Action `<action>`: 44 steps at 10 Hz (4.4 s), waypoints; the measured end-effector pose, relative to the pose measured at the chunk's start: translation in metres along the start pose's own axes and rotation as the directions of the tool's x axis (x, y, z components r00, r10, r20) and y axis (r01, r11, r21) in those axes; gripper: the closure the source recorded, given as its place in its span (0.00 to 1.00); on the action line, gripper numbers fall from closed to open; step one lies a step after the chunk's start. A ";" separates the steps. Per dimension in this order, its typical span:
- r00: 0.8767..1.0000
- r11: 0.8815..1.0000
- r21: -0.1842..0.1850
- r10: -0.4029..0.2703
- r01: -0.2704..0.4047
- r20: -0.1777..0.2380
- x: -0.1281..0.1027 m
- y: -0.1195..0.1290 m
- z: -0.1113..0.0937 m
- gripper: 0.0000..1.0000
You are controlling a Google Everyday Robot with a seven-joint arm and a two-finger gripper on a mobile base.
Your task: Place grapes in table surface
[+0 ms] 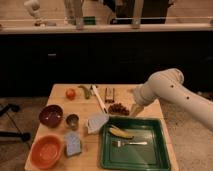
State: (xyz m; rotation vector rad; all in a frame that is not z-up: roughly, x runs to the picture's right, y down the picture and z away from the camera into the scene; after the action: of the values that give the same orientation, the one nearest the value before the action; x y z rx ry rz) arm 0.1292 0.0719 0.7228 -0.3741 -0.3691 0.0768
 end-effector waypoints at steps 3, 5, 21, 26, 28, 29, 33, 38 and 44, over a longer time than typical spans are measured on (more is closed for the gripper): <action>0.999 0.998 0.055 -0.006 0.003 0.041 0.005 -0.008 0.016 0.20; 0.997 0.996 0.083 0.024 -0.030 0.067 0.032 -0.022 0.025 0.20; 0.943 0.967 0.003 0.247 -0.254 0.221 0.080 -0.033 0.132 0.20; 0.945 0.973 -0.044 0.232 -0.228 0.232 0.049 -0.029 0.153 0.20; 0.944 0.972 -0.063 0.234 -0.225 0.233 0.046 -0.030 0.162 0.20; 0.943 0.971 -0.074 0.237 -0.225 0.233 0.044 -0.030 0.168 0.20; 0.942 0.969 -0.093 0.245 -0.230 0.228 0.047 -0.029 0.177 0.53; 0.943 0.969 -0.091 0.244 -0.229 0.227 0.051 -0.028 0.170 0.99; 0.950 0.972 -0.091 0.232 -0.217 0.208 0.063 -0.018 0.152 1.00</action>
State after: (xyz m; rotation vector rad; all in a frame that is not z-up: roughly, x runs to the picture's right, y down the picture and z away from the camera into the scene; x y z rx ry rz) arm 0.1321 0.1162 0.8827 -0.4748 -0.5454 0.3313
